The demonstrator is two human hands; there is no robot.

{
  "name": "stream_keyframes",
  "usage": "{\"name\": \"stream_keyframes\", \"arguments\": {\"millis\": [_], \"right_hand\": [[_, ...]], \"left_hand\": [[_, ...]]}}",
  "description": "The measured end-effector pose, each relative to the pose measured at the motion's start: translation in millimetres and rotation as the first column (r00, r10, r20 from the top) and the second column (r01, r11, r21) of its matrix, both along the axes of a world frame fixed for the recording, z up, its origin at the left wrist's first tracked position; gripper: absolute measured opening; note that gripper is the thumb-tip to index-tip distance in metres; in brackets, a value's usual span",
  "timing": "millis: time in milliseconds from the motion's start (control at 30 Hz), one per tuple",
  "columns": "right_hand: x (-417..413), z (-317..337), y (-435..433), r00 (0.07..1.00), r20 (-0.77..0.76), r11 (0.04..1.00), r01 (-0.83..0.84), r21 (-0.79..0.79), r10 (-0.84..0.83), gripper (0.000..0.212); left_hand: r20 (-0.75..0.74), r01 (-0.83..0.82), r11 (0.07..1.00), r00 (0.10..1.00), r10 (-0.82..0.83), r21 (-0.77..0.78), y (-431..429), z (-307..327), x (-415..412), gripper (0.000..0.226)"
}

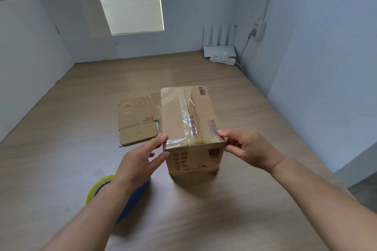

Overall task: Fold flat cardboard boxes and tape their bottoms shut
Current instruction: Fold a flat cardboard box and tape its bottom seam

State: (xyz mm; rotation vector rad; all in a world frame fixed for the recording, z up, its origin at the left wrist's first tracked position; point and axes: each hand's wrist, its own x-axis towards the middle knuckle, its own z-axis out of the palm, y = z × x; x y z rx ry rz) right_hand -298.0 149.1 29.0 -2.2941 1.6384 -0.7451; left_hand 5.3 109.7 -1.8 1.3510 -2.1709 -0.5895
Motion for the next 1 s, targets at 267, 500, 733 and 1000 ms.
{"name": "stream_keyframes", "arguments": {"millis": [267, 500, 733, 1000], "right_hand": [[3, -14, 2, 0.999, 0.038, 0.989, -0.005, -0.145, 0.01, 0.034], [17, -31, 7, 0.98, 0.185, 0.96, 0.121, -0.253, -0.074, 0.026], [25, -30, 13, 0.861, 0.44, 0.956, 0.294, -0.02, -0.256, 0.027], [32, -10, -37, 0.565, 0.604, 0.801, 0.191, 0.567, -0.562, 0.05]], "left_hand": [[-0.24, 0.04, 0.996, 0.97, -0.019, 0.085, -3, -10, -1, 0.045], [-0.306, -0.047, 0.998, 0.95, 0.059, 0.048, 4, -16, -7, 0.042], [-0.374, -0.051, 0.988, 0.922, 0.104, 0.148, 8, -4, -10, 0.046], [-0.509, 0.033, 0.843, 0.81, 0.291, 0.536, -9, 12, -38, 0.063]]}}
